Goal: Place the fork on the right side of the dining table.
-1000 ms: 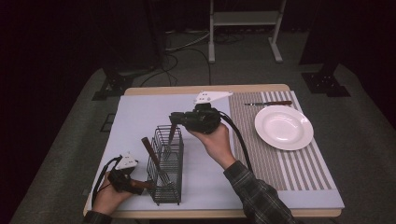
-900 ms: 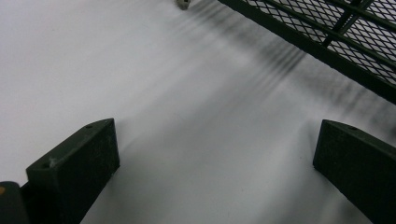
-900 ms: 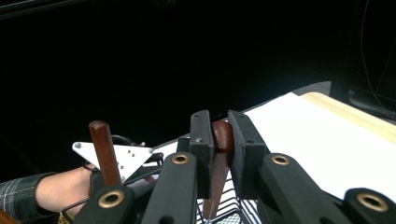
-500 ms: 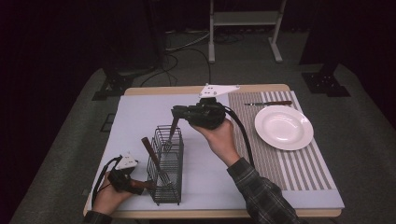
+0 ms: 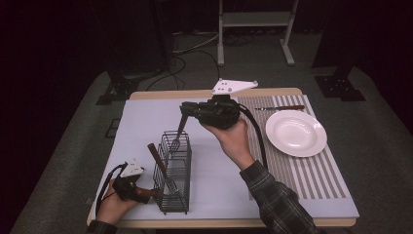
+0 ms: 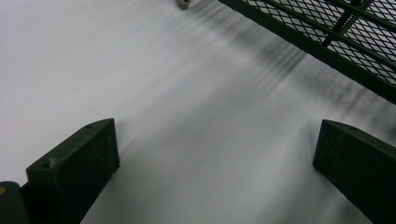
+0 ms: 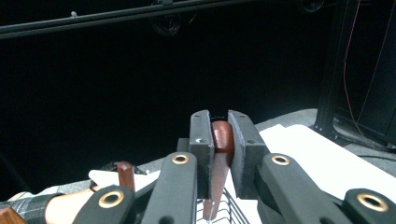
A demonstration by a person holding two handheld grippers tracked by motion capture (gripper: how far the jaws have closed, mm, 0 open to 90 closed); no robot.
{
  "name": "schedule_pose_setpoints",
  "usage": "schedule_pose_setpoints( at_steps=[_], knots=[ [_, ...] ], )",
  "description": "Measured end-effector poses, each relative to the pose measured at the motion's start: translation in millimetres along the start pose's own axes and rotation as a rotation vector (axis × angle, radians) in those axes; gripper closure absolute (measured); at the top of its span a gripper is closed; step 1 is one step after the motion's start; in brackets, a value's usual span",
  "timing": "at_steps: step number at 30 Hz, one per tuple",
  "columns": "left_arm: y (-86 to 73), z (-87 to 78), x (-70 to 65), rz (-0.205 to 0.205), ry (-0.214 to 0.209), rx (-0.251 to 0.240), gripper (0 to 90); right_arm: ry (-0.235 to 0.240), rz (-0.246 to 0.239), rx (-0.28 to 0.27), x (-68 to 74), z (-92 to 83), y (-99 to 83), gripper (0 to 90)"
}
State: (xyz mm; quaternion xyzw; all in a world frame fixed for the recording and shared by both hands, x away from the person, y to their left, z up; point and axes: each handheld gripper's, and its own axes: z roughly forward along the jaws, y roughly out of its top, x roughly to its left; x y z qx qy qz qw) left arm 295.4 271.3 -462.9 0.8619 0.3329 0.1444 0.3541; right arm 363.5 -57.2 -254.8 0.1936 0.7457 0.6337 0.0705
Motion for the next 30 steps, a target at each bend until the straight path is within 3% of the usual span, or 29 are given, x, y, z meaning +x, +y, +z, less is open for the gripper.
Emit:
schedule_pose_setpoints(
  at_steps=[16,30],
  knots=[
    [0.0,0.0,0.0,0.002,0.001,0.001,0.0,-0.04,-0.029,-0.069,0.7,-31.2,23.3,80.5],
    [0.0,0.0,0.0,0.003,0.002,0.0,0.0,-0.107,-0.036,-0.092,-8.0,-62.8,25.1,80.5]
  ],
)
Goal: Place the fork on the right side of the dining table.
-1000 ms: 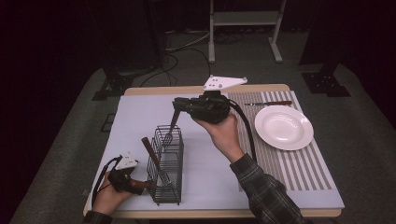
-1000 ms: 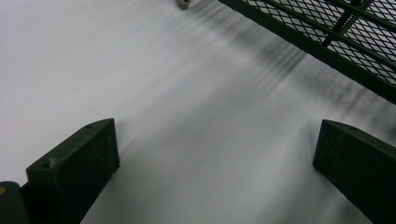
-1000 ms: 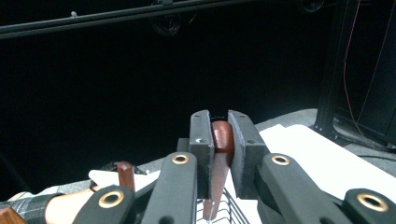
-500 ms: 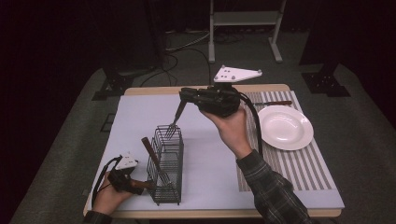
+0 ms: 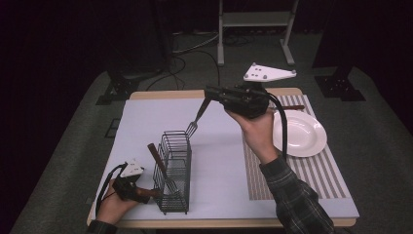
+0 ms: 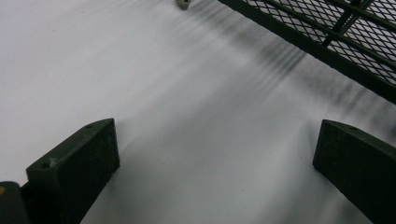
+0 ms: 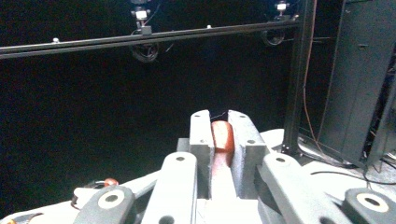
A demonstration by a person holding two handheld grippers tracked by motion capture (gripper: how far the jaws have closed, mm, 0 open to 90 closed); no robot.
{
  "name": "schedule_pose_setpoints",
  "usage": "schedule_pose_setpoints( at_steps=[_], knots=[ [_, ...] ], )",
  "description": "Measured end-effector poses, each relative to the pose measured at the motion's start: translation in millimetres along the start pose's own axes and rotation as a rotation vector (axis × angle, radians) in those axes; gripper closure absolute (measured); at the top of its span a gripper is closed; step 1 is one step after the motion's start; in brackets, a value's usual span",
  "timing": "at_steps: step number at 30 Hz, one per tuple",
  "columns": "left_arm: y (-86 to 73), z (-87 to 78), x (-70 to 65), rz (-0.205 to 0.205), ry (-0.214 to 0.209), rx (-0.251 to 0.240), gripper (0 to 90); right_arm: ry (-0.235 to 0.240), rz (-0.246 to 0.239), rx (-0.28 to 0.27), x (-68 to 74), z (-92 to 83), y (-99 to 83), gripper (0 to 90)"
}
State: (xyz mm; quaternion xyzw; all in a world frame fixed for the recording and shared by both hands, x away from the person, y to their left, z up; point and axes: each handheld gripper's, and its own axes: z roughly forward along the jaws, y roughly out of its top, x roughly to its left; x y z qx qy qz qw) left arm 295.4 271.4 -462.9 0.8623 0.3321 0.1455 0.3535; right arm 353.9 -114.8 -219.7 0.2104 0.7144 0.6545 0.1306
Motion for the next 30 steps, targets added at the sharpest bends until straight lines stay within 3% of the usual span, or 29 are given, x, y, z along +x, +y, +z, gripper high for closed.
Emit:
schedule_pose_setpoints(
  at_steps=[10,30],
  knots=[
    [0.0,-0.1,0.0,0.0,-0.001,0.001,0.0,-0.04,0.024,0.016,-11.8,-16.9,-16.3,80.4],
    [-0.1,-0.1,-0.1,0.001,0.0,0.0,0.0,-0.108,0.048,0.057,-21.7,-43.6,-54.3,80.4]
  ],
)
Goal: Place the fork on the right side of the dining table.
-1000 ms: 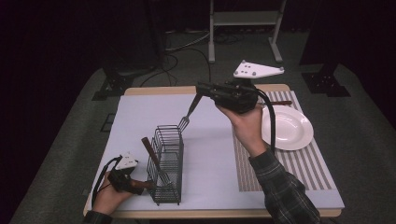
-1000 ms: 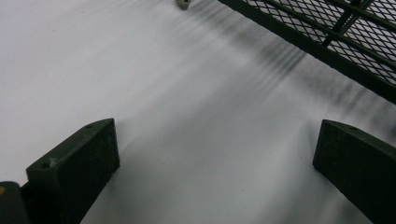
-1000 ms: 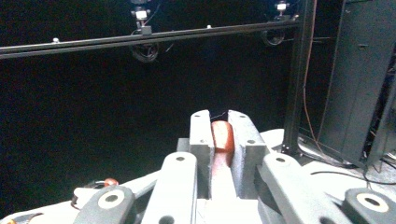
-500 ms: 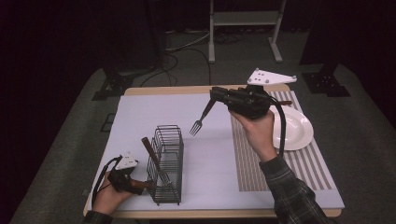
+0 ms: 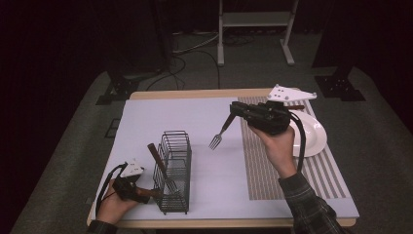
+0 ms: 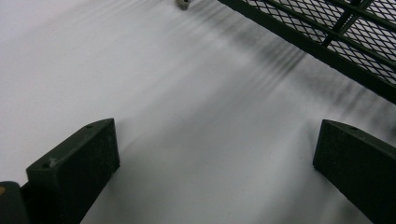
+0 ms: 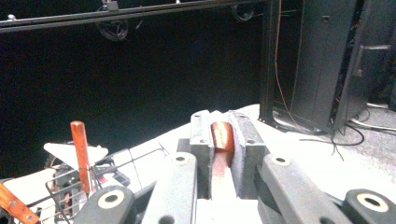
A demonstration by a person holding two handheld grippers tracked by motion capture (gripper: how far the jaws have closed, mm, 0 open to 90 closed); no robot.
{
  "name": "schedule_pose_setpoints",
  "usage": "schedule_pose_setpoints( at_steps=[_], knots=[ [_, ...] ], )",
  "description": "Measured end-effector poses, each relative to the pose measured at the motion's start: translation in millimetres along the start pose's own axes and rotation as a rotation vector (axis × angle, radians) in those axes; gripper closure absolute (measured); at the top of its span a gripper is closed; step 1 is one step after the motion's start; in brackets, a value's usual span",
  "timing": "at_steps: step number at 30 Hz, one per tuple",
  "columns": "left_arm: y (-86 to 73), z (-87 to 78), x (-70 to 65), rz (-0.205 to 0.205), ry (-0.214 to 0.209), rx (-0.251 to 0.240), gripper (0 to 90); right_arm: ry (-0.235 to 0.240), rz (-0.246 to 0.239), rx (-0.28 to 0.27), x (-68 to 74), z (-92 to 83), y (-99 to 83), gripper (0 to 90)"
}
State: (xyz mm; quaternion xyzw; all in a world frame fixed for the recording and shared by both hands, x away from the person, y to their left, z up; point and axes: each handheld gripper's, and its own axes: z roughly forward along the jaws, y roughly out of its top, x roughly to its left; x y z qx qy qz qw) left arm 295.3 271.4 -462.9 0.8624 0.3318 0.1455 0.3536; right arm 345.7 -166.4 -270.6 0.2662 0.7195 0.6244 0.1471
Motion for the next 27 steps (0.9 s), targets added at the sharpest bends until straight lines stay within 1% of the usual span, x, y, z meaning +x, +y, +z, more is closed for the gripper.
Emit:
schedule_pose_setpoints(
  at_steps=[9,10,13,14,18,24,27],
  knots=[
    [0.0,0.0,0.2,0.002,0.001,0.0,0.0,-0.028,0.049,0.006,-11.9,-11.0,-22.0,80.4],
    [0.1,-0.1,0.2,0.002,0.0,0.002,0.0,-0.033,0.062,0.006,-14.6,-14.3,-27.2,80.4],
    [0.1,-0.1,0.2,0.002,0.0,0.002,0.0,-0.04,0.063,0.011,-16.3,-16.0,-30.2,80.4],
    [0.1,-0.2,0.2,0.003,0.001,0.002,0.0,-0.045,0.066,0.024,-17.0,-17.5,-31.1,80.4],
    [0.1,-0.2,0.2,0.003,0.001,0.002,0.0,-0.058,0.067,0.021,-20.2,-24.9,-34.4,80.4],
    [0.0,-0.1,0.1,0.003,0.001,0.001,0.0,-0.092,0.08,0.05,-26.9,-36.2,-42.8,80.3],
    [0.1,-0.1,0.1,0.003,0.002,0.001,0.0,-0.103,0.106,0.048,-31.4,-44.2,-46.7,80.3]
  ],
)
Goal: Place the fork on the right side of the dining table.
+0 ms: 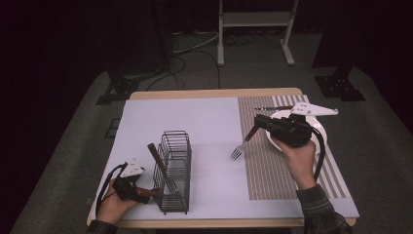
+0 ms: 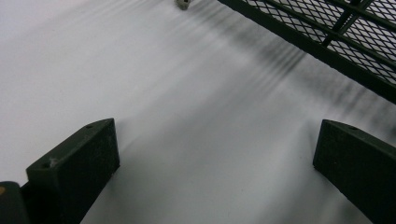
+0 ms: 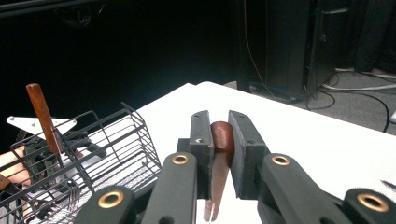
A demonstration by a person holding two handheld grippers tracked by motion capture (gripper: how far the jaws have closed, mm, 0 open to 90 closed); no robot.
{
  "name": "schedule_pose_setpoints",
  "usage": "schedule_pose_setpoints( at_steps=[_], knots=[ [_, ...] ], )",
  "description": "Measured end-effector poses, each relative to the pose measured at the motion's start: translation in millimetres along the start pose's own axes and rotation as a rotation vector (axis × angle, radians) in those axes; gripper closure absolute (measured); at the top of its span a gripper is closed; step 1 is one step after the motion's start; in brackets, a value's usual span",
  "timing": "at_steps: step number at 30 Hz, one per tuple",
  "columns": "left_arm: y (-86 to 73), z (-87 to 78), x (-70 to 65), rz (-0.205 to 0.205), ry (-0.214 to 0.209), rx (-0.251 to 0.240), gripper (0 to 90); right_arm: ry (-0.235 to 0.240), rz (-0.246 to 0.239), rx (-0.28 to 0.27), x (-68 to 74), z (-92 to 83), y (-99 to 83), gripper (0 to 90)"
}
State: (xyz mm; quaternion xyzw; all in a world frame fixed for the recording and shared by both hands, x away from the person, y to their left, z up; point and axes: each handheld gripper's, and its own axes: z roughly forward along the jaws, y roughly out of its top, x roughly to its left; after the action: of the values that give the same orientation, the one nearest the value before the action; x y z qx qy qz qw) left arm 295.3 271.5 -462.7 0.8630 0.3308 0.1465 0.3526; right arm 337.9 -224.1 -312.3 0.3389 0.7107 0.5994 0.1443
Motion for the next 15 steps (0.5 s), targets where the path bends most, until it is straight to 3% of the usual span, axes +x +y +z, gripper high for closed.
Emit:
schedule_pose_setpoints(
  at_steps=[15],
  knots=[
    [0.0,0.1,-0.1,-0.003,-0.001,-0.001,0.0,-0.075,0.072,-0.025,-13.6,-42.9,-14.3,80.3]
  ],
)
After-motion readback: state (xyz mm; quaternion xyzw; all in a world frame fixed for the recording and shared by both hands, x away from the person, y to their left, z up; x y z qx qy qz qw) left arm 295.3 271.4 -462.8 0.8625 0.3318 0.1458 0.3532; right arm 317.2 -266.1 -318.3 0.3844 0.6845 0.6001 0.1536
